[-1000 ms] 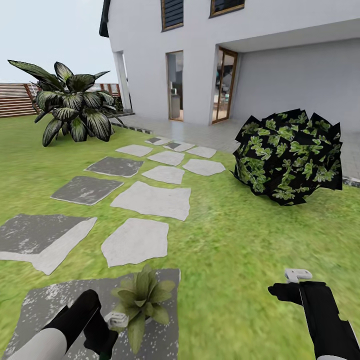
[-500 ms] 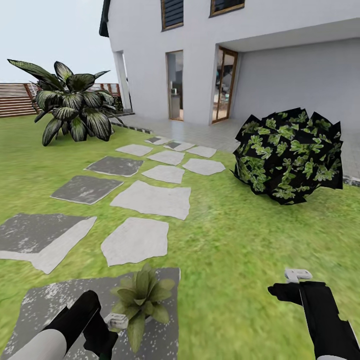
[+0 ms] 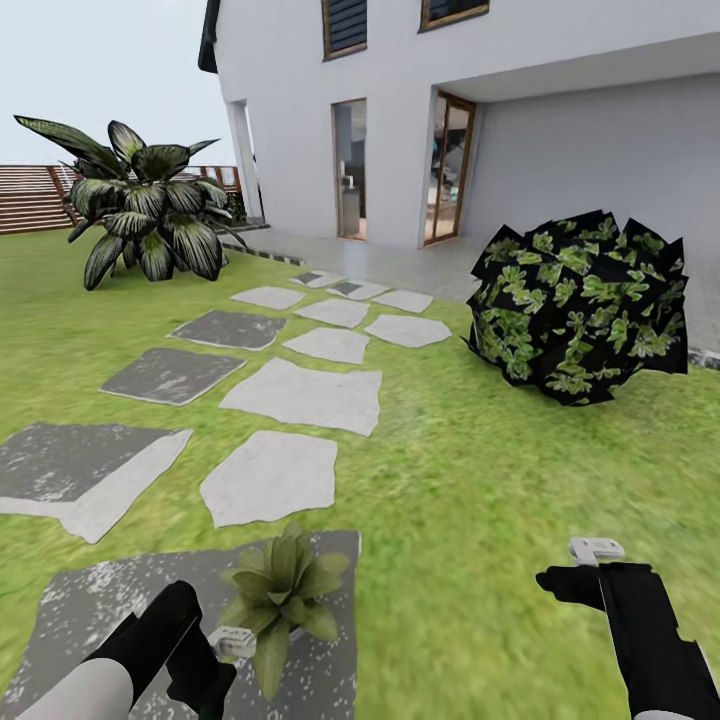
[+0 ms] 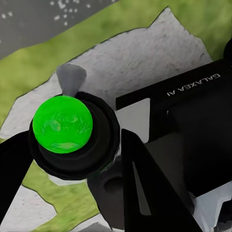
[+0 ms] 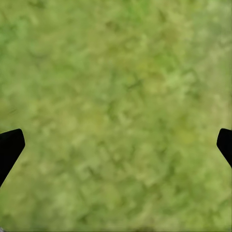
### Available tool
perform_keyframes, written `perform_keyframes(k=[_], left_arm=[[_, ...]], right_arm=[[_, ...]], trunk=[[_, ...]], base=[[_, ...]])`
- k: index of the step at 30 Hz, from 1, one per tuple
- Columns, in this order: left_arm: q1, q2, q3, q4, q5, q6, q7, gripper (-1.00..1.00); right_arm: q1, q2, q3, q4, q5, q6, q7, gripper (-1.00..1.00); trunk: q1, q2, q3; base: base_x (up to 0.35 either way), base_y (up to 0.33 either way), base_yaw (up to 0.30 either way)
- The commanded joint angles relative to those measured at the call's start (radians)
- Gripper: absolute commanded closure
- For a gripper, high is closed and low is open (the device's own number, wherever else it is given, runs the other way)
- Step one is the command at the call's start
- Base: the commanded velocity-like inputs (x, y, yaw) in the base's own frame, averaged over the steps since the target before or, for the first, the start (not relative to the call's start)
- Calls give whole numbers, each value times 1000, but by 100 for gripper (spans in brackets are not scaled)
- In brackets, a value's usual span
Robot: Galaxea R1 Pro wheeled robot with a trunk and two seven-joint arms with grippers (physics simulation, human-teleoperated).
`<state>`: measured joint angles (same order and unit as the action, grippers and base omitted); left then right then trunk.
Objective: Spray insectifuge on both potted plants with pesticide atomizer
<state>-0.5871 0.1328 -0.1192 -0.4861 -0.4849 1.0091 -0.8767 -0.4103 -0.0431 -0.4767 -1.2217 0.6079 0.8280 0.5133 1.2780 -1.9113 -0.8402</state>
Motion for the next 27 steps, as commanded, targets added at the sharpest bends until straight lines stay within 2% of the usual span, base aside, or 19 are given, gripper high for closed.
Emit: perform_keyframes(k=[1, 15, 22, 27], left_arm=[[0, 1, -4, -2, -9, 2, -9, 100], [-2, -4, -4, -3, -8, 2, -7, 100], [-2, -4, -4, -5, -8, 2, -7, 100], [-2, -4, -3, -5, -8, 2, -7, 100]], right_arm=[[-1, 0, -1, -2, 10, 3, 10, -100], [-1, 3, 1, -2, 10, 3, 10, -100], [-1, 3, 1, -2, 9, 3, 11, -100], [-1, 3, 0, -2, 9, 3, 11, -100]], trunk=[[4, -8, -4], [8, -15, -7], [8, -15, -7], [8, -15, -7]], base=[[0, 0, 0], [0, 4, 0], [0, 211, 0], [0, 37, 0]])
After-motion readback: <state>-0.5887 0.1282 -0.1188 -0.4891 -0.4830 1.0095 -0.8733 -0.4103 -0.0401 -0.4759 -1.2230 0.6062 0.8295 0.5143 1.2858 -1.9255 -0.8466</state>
